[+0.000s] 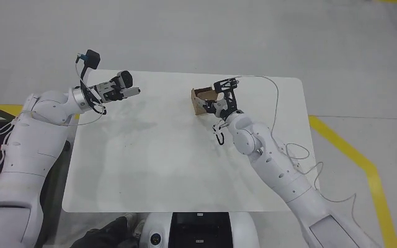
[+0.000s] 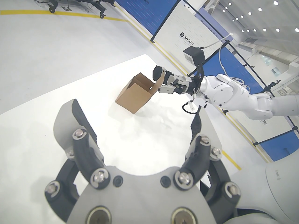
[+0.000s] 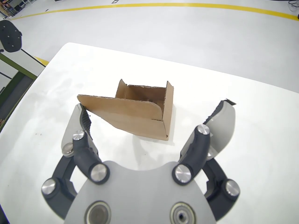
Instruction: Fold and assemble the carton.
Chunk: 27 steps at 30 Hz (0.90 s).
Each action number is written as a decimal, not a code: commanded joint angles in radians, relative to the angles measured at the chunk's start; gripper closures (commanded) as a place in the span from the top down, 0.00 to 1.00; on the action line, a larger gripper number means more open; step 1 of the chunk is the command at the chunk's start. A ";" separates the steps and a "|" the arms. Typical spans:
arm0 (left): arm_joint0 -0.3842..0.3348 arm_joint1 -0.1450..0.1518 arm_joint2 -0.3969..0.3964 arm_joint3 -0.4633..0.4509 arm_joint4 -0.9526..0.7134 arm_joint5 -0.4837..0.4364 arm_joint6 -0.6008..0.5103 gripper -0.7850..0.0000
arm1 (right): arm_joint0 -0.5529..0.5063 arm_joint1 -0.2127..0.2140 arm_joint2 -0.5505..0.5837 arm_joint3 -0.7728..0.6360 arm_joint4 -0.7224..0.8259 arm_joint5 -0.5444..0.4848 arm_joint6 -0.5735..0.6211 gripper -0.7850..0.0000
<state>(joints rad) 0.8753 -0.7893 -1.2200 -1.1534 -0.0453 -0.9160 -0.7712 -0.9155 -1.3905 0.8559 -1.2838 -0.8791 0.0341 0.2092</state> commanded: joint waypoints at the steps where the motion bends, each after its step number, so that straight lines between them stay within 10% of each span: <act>1: 0.000 0.000 0.000 0.000 0.000 0.000 0.000 1.00 | -0.006 0.000 0.007 0.001 0.000 -0.001 0.002 1.00; 27: 0.000 0.000 0.000 0.000 0.000 0.000 0.000 1.00 | -0.223 0.059 0.210 -0.261 -0.066 -0.128 0.077 1.00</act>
<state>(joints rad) 0.8753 -0.7893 -1.2200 -1.1534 -0.0453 -0.9160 -0.7712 -1.1423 -1.3304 1.0733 -1.5452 -0.9402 -0.0901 0.2870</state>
